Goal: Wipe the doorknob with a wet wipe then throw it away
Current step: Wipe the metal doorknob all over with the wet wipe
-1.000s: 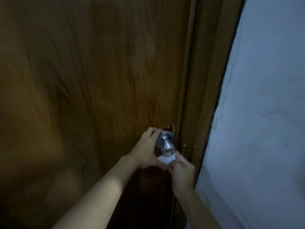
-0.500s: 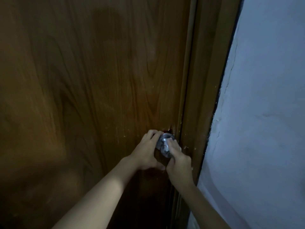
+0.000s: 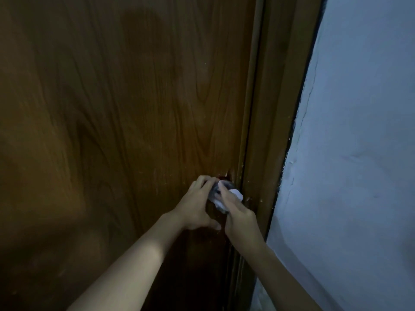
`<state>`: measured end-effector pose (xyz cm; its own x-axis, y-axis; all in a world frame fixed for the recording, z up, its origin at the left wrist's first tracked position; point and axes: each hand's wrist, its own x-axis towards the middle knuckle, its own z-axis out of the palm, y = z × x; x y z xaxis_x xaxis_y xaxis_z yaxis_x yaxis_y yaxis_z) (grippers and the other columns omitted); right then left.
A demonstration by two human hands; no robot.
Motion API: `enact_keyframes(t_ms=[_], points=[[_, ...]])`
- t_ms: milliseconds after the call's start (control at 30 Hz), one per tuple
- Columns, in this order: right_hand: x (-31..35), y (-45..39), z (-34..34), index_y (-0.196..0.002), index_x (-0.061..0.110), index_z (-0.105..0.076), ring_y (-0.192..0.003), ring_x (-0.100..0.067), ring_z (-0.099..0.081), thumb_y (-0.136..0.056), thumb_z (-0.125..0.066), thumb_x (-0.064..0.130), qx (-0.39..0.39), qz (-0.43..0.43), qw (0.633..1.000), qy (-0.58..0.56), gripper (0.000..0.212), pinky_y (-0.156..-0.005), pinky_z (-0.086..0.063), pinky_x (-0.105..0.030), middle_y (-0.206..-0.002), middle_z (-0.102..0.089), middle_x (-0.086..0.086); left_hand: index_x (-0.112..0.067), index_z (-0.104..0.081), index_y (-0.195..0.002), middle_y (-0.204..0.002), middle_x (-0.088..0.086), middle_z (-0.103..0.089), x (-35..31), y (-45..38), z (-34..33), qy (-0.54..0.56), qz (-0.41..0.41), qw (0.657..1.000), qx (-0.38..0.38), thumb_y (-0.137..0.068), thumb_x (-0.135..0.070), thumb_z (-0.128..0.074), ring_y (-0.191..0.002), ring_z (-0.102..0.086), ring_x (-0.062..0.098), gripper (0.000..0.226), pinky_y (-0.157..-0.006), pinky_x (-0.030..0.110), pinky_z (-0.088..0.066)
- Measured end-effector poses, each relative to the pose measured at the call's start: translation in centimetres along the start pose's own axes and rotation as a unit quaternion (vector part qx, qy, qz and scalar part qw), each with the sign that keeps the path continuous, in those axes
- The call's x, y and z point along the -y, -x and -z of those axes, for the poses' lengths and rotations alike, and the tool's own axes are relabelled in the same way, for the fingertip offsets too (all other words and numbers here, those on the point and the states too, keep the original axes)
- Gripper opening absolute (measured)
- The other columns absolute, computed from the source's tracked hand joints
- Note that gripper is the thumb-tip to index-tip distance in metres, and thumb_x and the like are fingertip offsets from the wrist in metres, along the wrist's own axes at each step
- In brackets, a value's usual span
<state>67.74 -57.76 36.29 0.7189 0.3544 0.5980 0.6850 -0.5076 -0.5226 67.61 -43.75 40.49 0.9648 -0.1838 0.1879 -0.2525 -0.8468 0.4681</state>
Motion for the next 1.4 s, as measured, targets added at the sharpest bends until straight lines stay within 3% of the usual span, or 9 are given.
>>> enact_keyframes(t_ms=[133,333,533,700,833,933,1067,1233,1400], points=[[0.4,0.9,-0.3,-0.139,0.026,-0.013,-0.109,-0.010,-0.059,-0.088,-0.043,0.007,-0.076,-0.059,0.994,-0.059,0.062,-0.090,-0.044,-0.013,-0.121,-0.062,-0.001,-0.017,-0.016,-0.144,-0.143,-0.003,-0.021,0.0,-0.2,-0.1,0.009,0.001,1.000,0.002,-0.056,-0.027,-0.086,-0.133,-0.023,0.016,0.113,-0.110,0.032,-0.033],[0.5,1.5,-0.6,-0.145,0.021,-0.017,-0.062,-0.003,-0.058,-0.089,-0.042,-0.004,-0.137,-0.230,0.955,-0.130,0.066,-0.052,-0.049,-0.009,-0.100,-0.065,-0.005,-0.016,-0.019,-0.143,-0.141,-0.002,-0.023,0.1,-0.2,0.2,0.005,0.004,1.000,0.003,-0.053,-0.028,-0.087,-0.132,-0.025,0.016,0.114,-0.112,0.030,-0.030],[0.5,0.4,-0.4,-0.144,0.018,-0.023,-0.122,-0.026,-0.050,-0.090,-0.043,-0.003,-0.075,-0.273,0.942,-0.180,0.062,-0.101,-0.044,-0.036,-0.137,-0.049,-0.013,-0.015,-0.018,-0.144,-0.141,-0.002,-0.022,0.2,-0.2,0.1,0.002,0.008,1.000,0.002,-0.052,-0.030,-0.088,-0.133,-0.024,0.017,0.117,-0.113,0.033,-0.030],[1.6,0.1,0.3,-0.125,0.007,-0.054,-0.125,-0.017,-0.047,-0.085,-0.045,-0.012,-0.062,-0.136,0.986,-0.081,0.045,-0.101,-0.035,-0.016,-0.132,-0.055,-0.011,-0.016,-0.018,-0.144,-0.142,-0.002,-0.022,-0.1,-0.1,0.1,0.007,0.005,1.000,0.000,-0.054,-0.029,-0.087,-0.133,-0.024,0.017,0.115,-0.112,0.033,-0.030],[1.4,-1.2,0.3,-0.126,0.012,-0.054,-0.115,-0.020,-0.053,-0.087,-0.045,-0.005,-0.058,-0.202,0.973,-0.093,0.043,-0.092,-0.044,-0.022,-0.123,-0.059,-0.009,-0.016,-0.017,-0.144,-0.142,-0.002,-0.021,0.0,-0.2,0.0,0.006,0.006,1.000,0.001,-0.054,-0.029,-0.087,-0.133,-0.023,0.017,0.115,-0.112,0.033,-0.030],[1.2,-1.4,0.3,-0.125,0.014,-0.055,-0.106,-0.025,-0.059,-0.087,-0.047,-0.002,-0.060,-0.299,0.937,-0.171,0.043,-0.091,-0.050,-0.034,-0.116,-0.063,-0.010,-0.017,-0.017,-0.144,-0.141,-0.003,-0.022,-0.1,-0.1,-0.1,0.001,0.010,1.000,-0.004,-0.054,-0.028,-0.087,-0.131,-0.024,0.016,0.115,-0.112,0.033,-0.031],[1.5,0.1,0.4,-0.092,0.002,-0.066,-0.076,-0.018,-0.060,-0.076,-0.049,-0.012,-0.025,-0.407,0.849,-0.337,0.027,-0.066,-0.047,-0.025,-0.082,-0.065,-0.008,-0.017,-0.019,-0.143,-0.141,-0.002,-0.023,0.1,-0.2,-0.3,0.007,0.004,1.000,-0.013,-0.053,-0.028,-0.087,-0.130,-0.025,0.017,0.113,-0.109,0.031,-0.032],[1.0,2.3,0.8,-0.104,0.005,-0.060,-0.099,-0.026,-0.062,-0.079,-0.043,-0.013,0.028,-0.412,0.775,-0.477,0.035,-0.091,-0.052,-0.042,-0.107,-0.062,-0.016,-0.020,-0.018,-0.145,-0.142,-0.007,-0.020,0.3,0.8,0.0,0.079,0.015,0.997,0.014,-0.055,-0.029,-0.086,-0.130,-0.023,0.012,0.113,-0.107,0.028,-0.031],[0.6,4.1,1.0,-0.099,0.001,-0.061,-0.095,-0.028,-0.064,-0.082,-0.050,-0.007,-0.024,-0.410,0.805,-0.429,0.022,-0.081,-0.056,-0.038,-0.102,-0.065,-0.017,-0.027,-0.055,-0.116,-0.116,-0.016,-0.048,-0.1,5.3,-2.2,0.147,-0.033,0.973,-0.176,-0.071,-0.023,-0.076,-0.107,-0.047,-0.006,0.050,-0.087,0.011,-0.043]])
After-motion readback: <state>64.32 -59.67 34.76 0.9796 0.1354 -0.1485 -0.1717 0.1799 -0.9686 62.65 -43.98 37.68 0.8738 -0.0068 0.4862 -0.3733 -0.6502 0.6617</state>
